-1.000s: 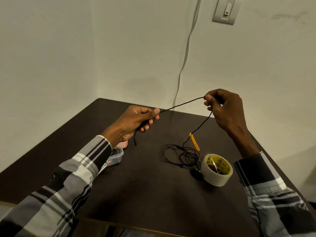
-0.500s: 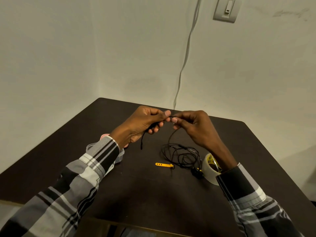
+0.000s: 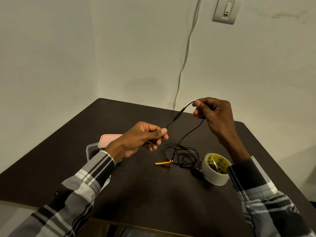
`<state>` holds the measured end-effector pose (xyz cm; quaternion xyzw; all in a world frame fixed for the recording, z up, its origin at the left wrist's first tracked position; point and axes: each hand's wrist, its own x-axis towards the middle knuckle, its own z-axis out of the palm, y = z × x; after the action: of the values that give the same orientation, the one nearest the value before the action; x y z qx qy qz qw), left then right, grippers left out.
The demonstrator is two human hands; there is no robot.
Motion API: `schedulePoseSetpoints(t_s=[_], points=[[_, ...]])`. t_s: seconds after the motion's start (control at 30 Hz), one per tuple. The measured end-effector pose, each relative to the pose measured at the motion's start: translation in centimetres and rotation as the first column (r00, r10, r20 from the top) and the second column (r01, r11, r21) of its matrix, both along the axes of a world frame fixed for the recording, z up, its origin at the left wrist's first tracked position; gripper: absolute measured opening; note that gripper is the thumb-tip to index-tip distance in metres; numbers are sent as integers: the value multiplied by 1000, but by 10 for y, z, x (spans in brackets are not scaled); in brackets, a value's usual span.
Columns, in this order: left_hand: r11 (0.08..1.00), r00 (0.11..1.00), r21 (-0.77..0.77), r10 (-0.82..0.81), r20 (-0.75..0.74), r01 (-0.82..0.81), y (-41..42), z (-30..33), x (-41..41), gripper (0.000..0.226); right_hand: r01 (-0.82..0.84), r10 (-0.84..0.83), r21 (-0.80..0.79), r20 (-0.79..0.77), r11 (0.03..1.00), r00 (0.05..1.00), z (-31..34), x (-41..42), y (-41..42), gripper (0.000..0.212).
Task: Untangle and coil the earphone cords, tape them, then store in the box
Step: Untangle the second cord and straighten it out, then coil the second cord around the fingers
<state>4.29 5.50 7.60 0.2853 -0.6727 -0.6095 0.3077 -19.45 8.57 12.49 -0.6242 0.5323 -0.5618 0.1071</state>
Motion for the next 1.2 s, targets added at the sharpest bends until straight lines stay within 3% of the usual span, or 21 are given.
schedulePoseSetpoints(t_s=[0.13,0.23,0.4,0.53,0.67,0.8,0.93,1.2], points=[[1000,996,15,-23,-91,25,7,2,1,25,46,-46,21,26,999,999,-4,-3,-7,15],[998,964,12,-52,-260,57,12,11,0,23,26,-27,129,8,991,1000,-17,-2,-10,14],[981,788,22,-142,-599,193,5,33,0,22,-121,110,324,51,938,993,-48,12,-3,15],[987,708,-14,-122,-696,157,-13,48,4,20,-200,189,428,68,881,980,-65,25,13,16],[997,810,-57,7,-587,-49,-24,50,7,16,-298,274,472,120,830,954,-62,30,34,19],[945,945,-274,91,-314,-182,-27,41,10,17,-279,291,415,35,866,956,-36,25,56,18],[882,988,-450,156,-3,-141,-37,25,11,13,-215,249,301,-78,929,965,-6,20,71,15],[937,989,-343,-9,148,59,-26,18,6,21,-74,87,55,-285,996,955,34,15,53,12]])
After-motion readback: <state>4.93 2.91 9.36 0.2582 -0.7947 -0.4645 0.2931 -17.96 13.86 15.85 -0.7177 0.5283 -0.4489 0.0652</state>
